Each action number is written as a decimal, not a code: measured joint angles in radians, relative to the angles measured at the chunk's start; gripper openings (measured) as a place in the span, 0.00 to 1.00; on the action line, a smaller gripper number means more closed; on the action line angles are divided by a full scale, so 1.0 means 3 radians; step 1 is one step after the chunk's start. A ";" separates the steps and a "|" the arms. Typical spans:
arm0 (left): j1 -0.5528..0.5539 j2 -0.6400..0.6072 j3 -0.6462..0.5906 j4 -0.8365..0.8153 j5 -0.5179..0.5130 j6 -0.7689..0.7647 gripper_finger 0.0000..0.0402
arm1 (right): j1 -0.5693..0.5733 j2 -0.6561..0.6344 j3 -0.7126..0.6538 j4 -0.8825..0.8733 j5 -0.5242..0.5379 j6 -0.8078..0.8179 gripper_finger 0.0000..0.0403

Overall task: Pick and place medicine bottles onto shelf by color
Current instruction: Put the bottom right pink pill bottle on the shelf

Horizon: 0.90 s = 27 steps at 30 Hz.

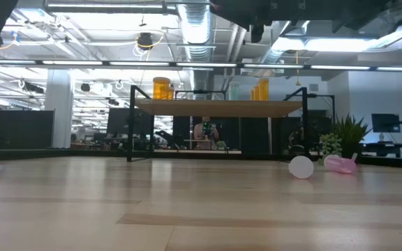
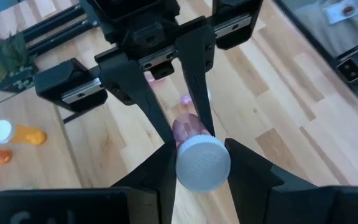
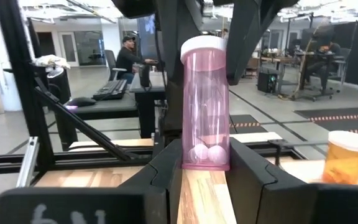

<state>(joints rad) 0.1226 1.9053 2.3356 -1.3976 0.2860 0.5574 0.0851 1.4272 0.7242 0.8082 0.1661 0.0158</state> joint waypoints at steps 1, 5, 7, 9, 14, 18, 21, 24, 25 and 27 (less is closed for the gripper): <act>0.0000 0.0001 0.0000 -0.0007 -0.0050 -0.0006 0.26 | -0.0017 -0.0002 0.0000 -0.0030 -0.0002 0.0017 0.30; 0.0025 0.0005 0.0000 -0.0031 -0.0356 -0.0099 0.25 | -0.0093 -0.0004 0.0003 -0.0161 0.0007 0.0077 0.35; 0.0081 0.0005 0.0000 -0.0044 -0.0445 -0.0142 0.25 | -0.0133 -0.0003 0.0002 -0.0277 0.0010 0.0129 0.39; 0.0179 0.0004 0.0000 -0.0025 -0.0509 -0.0176 0.25 | -0.0170 -0.0004 0.0000 -0.0409 -0.0010 0.0164 0.43; 0.0449 0.0004 0.0000 0.0007 -0.0791 -0.0289 0.25 | -0.0253 -0.0009 0.0000 -0.0586 -0.0019 0.0294 0.51; 0.0780 0.0004 0.0000 0.0099 -0.0969 -0.0390 0.25 | -0.0307 -0.0009 0.0000 -0.0632 -0.0014 0.0335 0.54; 0.1027 0.0004 0.0000 0.0172 -0.0972 -0.0503 0.27 | -0.0311 -0.0009 0.0000 -0.0632 -0.0014 0.0335 0.54; 0.1215 0.0004 0.0000 0.0208 -0.0935 -0.0520 0.29 | -0.0312 -0.0009 0.0000 -0.0633 -0.0013 0.0333 0.54; 0.1268 0.0004 0.0000 0.0210 -0.0906 -0.0537 0.30 | -0.0312 -0.0009 0.0000 -0.0633 -0.0013 0.0333 0.54; 0.1345 0.0019 0.0005 0.0216 -0.0882 -0.0567 0.31 | -0.0316 -0.0009 0.0000 -0.0633 -0.0013 0.0332 0.54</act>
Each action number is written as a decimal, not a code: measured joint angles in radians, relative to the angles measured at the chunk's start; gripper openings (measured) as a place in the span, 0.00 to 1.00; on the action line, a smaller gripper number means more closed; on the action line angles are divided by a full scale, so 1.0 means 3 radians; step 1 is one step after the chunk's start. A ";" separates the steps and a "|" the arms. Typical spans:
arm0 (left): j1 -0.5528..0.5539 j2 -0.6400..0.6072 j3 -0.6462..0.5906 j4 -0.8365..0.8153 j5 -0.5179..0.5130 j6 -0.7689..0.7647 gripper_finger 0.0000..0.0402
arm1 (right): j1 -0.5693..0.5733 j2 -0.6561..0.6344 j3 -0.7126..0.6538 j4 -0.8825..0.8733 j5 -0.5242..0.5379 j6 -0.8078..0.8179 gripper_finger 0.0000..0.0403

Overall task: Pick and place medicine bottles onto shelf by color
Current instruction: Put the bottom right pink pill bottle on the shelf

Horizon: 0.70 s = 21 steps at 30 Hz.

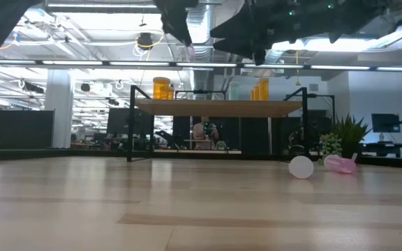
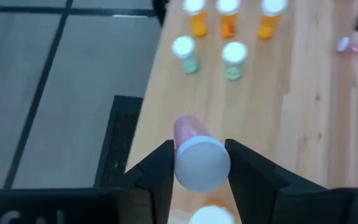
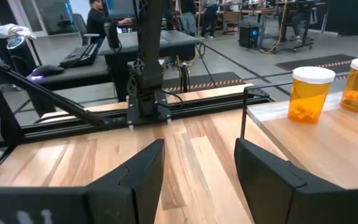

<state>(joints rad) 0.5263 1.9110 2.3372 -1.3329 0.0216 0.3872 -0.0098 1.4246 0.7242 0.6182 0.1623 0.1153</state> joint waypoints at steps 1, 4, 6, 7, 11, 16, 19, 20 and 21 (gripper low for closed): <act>0.0030 0.0008 0.0001 -0.0001 0.0003 -0.0005 0.32 | -0.0002 0.0000 0.0000 0.0001 0.0000 -0.0001 0.54; 0.0080 0.0093 0.0004 0.0020 0.0042 -0.0012 0.32 | -0.0002 0.0000 0.0000 -0.0008 0.0001 -0.0023 0.54; 0.0116 0.0174 -0.0001 0.0002 0.0096 -0.0008 0.32 | -0.0001 0.0000 0.0000 -0.0077 0.0003 -0.0026 0.54; 0.0123 0.0216 -0.0003 0.0005 0.0102 0.0002 0.32 | 0.0000 0.0000 0.0000 -0.0122 0.0003 -0.0025 0.54; 0.0159 0.0363 -0.0002 0.0014 0.0127 0.0049 0.32 | 0.0001 0.0000 0.0000 -0.0279 0.0006 -0.0013 0.54; 0.0191 0.0459 -0.0005 0.0065 0.0208 0.0075 0.33 | 0.0001 0.0000 0.0000 -0.0376 0.0008 -0.0010 0.54; 0.0229 0.0505 0.0001 0.0144 0.0246 0.0074 0.33 | 0.0015 0.0000 0.0000 -0.0414 0.0009 -0.0006 0.54; 0.0252 0.0521 -0.0003 0.0147 0.0290 0.0074 0.33 | 0.0027 0.0000 0.0000 -0.0423 0.0011 -0.0005 0.54; 0.0273 0.0528 -0.0009 0.0137 0.0332 0.0073 0.33 | 0.0037 0.0000 0.0000 -0.0425 0.0013 -0.0005 0.54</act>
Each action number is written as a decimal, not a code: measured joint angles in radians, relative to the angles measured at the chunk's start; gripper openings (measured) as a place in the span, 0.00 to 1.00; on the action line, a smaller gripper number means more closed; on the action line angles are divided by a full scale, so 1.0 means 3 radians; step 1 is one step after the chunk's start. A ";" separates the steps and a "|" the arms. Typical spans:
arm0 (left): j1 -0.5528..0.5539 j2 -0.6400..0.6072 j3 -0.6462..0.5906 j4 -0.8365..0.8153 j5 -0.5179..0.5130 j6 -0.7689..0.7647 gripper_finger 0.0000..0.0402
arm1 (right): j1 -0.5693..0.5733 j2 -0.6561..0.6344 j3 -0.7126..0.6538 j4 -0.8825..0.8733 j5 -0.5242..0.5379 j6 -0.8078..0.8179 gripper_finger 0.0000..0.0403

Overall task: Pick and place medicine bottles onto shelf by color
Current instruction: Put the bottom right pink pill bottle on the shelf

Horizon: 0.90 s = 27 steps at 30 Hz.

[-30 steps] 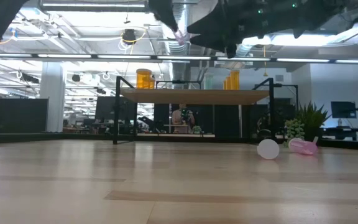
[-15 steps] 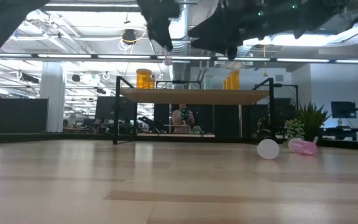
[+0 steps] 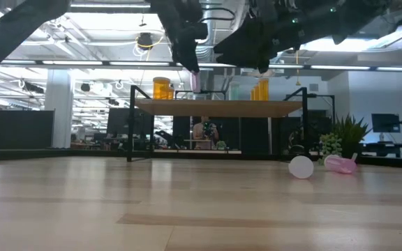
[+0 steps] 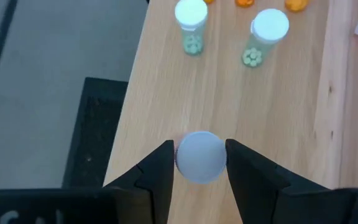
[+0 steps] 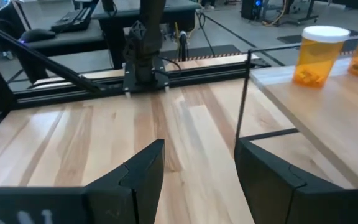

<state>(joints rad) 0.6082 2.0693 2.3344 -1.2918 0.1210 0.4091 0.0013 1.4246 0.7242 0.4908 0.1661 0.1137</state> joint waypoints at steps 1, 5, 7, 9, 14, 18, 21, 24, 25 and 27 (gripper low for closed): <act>0.0012 0.0000 0.0000 0.0028 0.0054 0.0001 0.33 | 0.0009 0.0000 0.0000 -0.0006 0.0000 0.0003 0.54; 0.0046 0.0032 0.0007 0.0079 0.0210 0.0000 0.33 | 0.0042 0.0000 0.0000 -0.0038 0.0000 0.0006 0.54; 0.0046 0.0093 0.0006 0.0095 0.0194 0.0001 0.33 | 0.0051 0.0000 0.0000 -0.0044 0.0000 0.0005 0.54; 0.0059 0.0163 0.0006 0.0055 0.0194 0.0001 0.33 | 0.0056 0.0000 0.0000 -0.0057 0.0000 0.0004 0.54; 0.0087 0.0276 0.0004 0.0004 0.0216 0.0018 0.33 | 0.0056 -0.0001 0.0000 -0.0068 -0.0001 0.0004 0.54; 0.0076 0.0280 0.0005 0.0001 0.0261 0.0054 0.33 | 0.0056 0.0000 0.0000 -0.0079 0.0000 -0.0032 0.54; 0.0069 0.0281 0.0005 -0.0054 0.0269 0.0102 0.33 | 0.0056 0.0000 0.0000 -0.0090 -0.0001 -0.0071 0.54; 0.0040 0.0281 0.0005 -0.0147 0.0259 0.0296 0.33 | 0.0055 -0.0004 0.0000 -0.0113 -0.0001 -0.0136 0.54; 0.0017 0.0281 0.0005 -0.0157 0.0244 0.0371 0.33 | 0.0055 -0.0032 -0.0001 -0.0160 -0.0001 -0.0145 0.54; -0.0055 0.0281 0.0005 -0.0146 0.0154 0.0558 0.33 | 0.0055 -0.0071 -0.0004 -0.0175 -0.0001 -0.0145 0.54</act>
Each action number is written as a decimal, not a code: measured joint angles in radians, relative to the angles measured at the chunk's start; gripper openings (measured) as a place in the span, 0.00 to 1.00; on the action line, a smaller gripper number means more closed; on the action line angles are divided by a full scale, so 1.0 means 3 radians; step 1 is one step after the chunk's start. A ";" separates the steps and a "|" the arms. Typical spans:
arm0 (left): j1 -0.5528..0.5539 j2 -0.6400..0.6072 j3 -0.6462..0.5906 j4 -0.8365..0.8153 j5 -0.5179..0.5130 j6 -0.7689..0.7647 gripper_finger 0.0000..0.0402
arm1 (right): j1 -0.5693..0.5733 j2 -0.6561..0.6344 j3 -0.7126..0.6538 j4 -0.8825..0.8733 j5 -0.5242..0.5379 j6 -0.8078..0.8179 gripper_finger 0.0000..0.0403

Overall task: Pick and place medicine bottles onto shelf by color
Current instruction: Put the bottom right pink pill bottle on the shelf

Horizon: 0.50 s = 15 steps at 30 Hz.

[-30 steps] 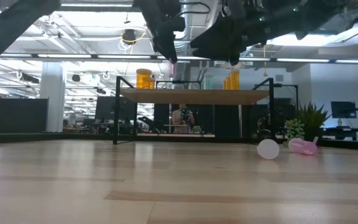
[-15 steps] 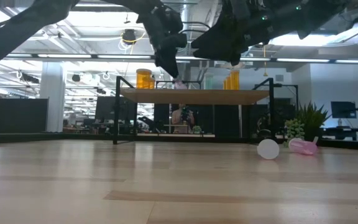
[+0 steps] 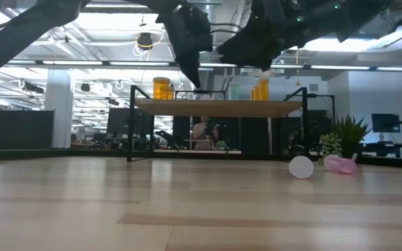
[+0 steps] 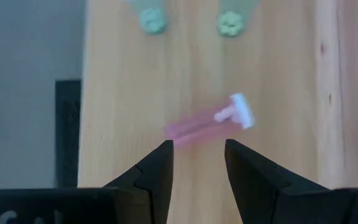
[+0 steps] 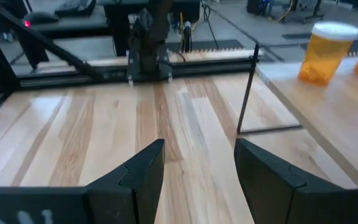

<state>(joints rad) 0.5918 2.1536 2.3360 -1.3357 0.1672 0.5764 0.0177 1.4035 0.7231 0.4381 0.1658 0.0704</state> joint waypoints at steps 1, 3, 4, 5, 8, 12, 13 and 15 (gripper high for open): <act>-0.0037 0.0000 0.0000 -0.0003 -0.0069 0.0079 0.33 | 0.0000 -0.0033 0.0000 -0.0059 0.0000 0.0000 0.54; -0.0105 0.0000 0.0000 -0.0011 -0.0270 0.0287 0.33 | 0.0001 -0.0113 -0.0001 -0.0155 0.0000 -0.0002 0.54; -0.0132 0.0000 0.0000 -0.0026 -0.0361 0.0381 0.33 | 0.0005 -0.0156 -0.0001 -0.0179 0.0000 -0.0003 0.54; -0.0155 0.0000 0.0000 -0.0036 -0.0434 0.0453 0.33 | 0.0006 -0.0201 -0.0001 -0.0223 0.0000 -0.0008 0.54; -0.0212 0.0000 0.0000 -0.0039 -0.0489 0.0604 0.33 | 0.0022 -0.0336 -0.0001 -0.0433 0.0000 -0.0010 0.54; -0.0246 0.0000 0.0000 -0.0079 -0.0448 0.0732 0.36 | 0.0075 -0.0521 -0.0001 -0.0649 0.0008 -0.0010 0.54; -0.0247 0.0000 0.0000 -0.0095 -0.0442 0.0749 0.37 | 0.0097 -0.0559 -0.0001 -0.0687 0.0046 -0.0011 0.54; -0.0238 0.0000 0.0000 -0.0095 -0.0434 0.0757 0.40 | 0.0136 -0.0638 -0.0001 -0.0752 0.0125 -0.0042 0.54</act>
<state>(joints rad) 0.5203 2.1536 2.3360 -1.3641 0.0369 0.8035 0.0586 1.2121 0.7227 0.2125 0.2031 0.0579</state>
